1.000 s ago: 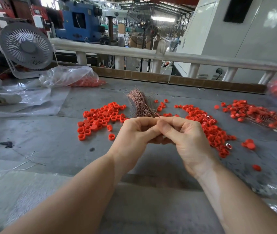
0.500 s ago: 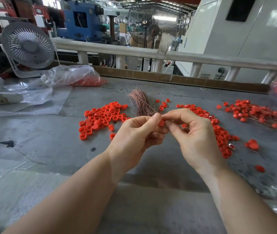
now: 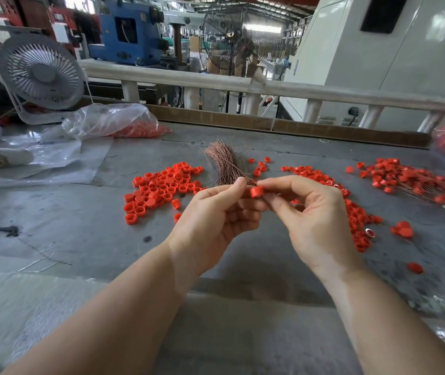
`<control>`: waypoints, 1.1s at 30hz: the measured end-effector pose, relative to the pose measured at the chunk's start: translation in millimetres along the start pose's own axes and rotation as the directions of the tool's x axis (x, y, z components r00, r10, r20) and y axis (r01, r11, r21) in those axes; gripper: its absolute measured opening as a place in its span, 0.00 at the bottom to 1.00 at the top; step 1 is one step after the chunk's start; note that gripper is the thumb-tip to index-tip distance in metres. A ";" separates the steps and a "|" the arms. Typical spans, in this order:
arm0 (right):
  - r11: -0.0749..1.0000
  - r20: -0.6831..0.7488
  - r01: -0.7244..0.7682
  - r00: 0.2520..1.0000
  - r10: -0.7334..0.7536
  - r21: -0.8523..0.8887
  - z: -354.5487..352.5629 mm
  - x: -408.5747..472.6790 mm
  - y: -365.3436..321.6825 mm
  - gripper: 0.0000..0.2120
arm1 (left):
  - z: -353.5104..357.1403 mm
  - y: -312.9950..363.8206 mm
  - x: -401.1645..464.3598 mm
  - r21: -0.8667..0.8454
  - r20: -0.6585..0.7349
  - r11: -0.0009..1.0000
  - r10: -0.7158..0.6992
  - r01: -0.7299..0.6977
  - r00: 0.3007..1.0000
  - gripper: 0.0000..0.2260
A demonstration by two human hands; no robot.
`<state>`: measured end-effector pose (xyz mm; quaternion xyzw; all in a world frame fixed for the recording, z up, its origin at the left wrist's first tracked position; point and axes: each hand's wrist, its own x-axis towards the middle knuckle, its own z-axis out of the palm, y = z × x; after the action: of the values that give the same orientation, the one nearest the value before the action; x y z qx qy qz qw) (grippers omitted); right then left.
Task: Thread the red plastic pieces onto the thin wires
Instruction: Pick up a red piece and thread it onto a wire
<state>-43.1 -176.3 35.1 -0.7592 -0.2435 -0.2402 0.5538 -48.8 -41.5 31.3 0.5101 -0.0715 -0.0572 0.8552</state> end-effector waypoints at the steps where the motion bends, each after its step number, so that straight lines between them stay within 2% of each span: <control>1: 1.000 -0.006 0.005 1.000 -0.005 -0.007 0.1 0.0 0.5 0.13 | -0.4 0.0 0.3 -0.004 0.000 1.000 -0.004 0.004 1.000 0.18; 9: 0.994 -0.032 0.050 0.998 -0.053 -0.099 -0.4 -1.6 5.4 0.10 | -2.3 -1.7 0.6 0.024 0.005 1.000 0.011 -0.011 1.000 0.06; 12: 0.979 -0.029 0.067 0.997 -0.074 -0.194 -0.2 -1.1 8.0 0.10 | -2.5 -3.6 1.3 0.044 -0.028 0.998 0.036 -0.035 0.999 0.03; 16: 0.954 -0.003 0.083 0.996 -0.088 -0.289 0.7 -1.0 9.9 0.08 | -2.7 -7.4 2.9 0.209 -0.093 0.975 0.100 -0.079 0.991 0.06; 19: 0.949 0.015 0.091 0.996 -0.090 -0.303 1.4 -1.4 10.7 0.08 | -4.1 -9.7 4.5 0.382 -0.116 0.915 0.187 -0.131 0.975 0.08; 21: 0.948 0.036 0.092 0.996 -0.085 -0.304 2.5 -2.5 9.9 0.08 | -5.2 -10.2 5.7 0.431 -0.131 0.891 0.220 -0.144 0.967 0.09; 27: 0.915 -0.021 0.020 0.999 -0.031 -0.402 1.5 -2.3 11.1 0.05 | -5.0 -9.6 4.8 0.378 -0.151 0.912 0.227 -0.156 0.962 0.07; 33: 0.874 -0.021 -0.006 1.000 -0.005 -0.485 -2.4 -0.9 12.4 0.03 | -11.4 -9.8 8.5 0.309 -0.322 0.942 0.235 -0.133 0.917 0.07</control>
<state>-36.1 -182.0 26.2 -0.8712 -0.1692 -0.3018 0.3484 -38.6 -37.7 17.9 0.6191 0.0282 0.1278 0.7743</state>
